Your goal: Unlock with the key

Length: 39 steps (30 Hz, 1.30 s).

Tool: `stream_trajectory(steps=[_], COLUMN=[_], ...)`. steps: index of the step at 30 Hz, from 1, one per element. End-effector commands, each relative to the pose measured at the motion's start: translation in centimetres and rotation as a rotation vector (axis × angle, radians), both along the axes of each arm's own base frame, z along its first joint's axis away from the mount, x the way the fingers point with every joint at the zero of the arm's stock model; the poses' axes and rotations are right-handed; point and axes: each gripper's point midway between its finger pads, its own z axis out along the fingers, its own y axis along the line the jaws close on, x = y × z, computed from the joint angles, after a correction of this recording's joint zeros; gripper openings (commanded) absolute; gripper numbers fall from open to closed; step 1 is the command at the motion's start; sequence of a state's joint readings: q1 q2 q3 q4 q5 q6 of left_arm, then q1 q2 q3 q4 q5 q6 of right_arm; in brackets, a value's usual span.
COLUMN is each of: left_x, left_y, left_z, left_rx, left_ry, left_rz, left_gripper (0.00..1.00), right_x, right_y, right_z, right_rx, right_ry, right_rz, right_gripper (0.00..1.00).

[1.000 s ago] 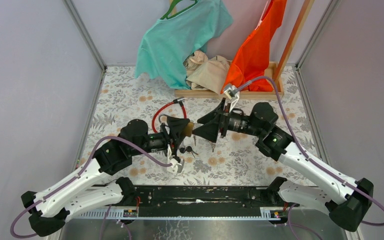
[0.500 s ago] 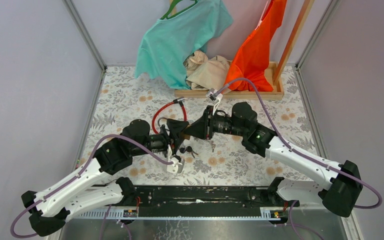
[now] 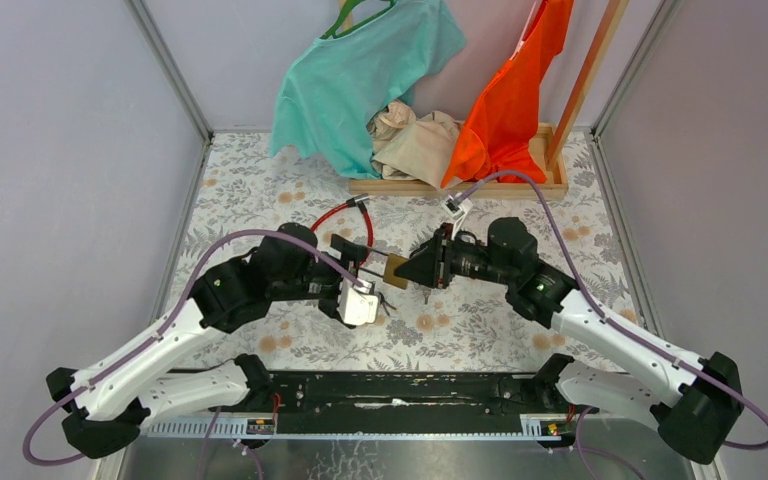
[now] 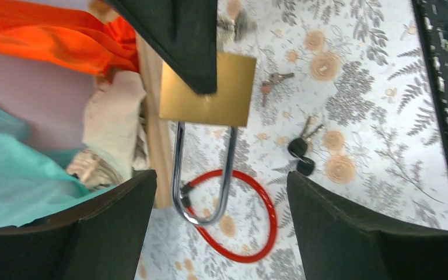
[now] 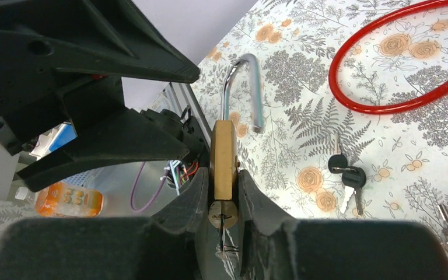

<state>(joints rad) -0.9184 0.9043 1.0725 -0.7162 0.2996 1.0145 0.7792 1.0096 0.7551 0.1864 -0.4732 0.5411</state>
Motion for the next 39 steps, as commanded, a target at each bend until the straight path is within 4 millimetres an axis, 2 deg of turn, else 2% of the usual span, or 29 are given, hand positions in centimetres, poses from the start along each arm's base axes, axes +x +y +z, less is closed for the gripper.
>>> stream_trajectory(steps=[1,4,9,13,16,19,23,29,31,39], left_x=[-0.5,0.2,2.7,2.5,1.6,1.8,2.1,2.4,2.3,1.9], left_y=[1.0,0.7,0.1,0.0,0.2,0.3,0.7,1.2,1.4,2.3], left_z=[-1.4,-2.2,-3.2,-2.9,-2.9,-3.2,-3.3,-3.7,-3.9,-4.6], left_rx=[0.06,0.088,0.139,0.122,0.14,0.148,0.157,0.162,0.175,0.214], left_ry=[0.15,0.181,0.233,0.294,0.375,0.423,0.461,0.482,0.496,0.512], left_rz=[0.082,0.114,0.213,0.165,0.124,0.134,0.154,0.181,0.186,0.185], left_gripper=[0.87,0.83,0.77,0.78,0.79,0.81,0.95,0.97,0.97,0.96], right_x=[-1.6,-2.1,-2.3,-1.8,-0.3,1.8,4.8,7.5,7.9,8.8], right_y=[-0.7,-0.7,-0.8,-1.1,-2.2,-3.8,-6.9,-12.8,-14.0,-16.8], right_z=[4.3,4.4,4.3,4.0,3.2,1.1,-3.4,-10.1,-11.4,-14.7], right_rx=[0.09,0.092,0.095,0.086,0.048,-0.017,-0.129,-0.246,-0.239,-0.219], right_ry=[-0.118,-0.114,-0.106,-0.096,-0.091,-0.066,0.013,0.154,0.203,0.323], right_rz=[0.076,0.104,0.107,0.067,-0.027,-0.149,-0.352,-0.655,-0.716,-0.842], right_gripper=[0.0,0.0,0.0,0.0,0.0,0.0,0.0,0.0,0.0,0.0])
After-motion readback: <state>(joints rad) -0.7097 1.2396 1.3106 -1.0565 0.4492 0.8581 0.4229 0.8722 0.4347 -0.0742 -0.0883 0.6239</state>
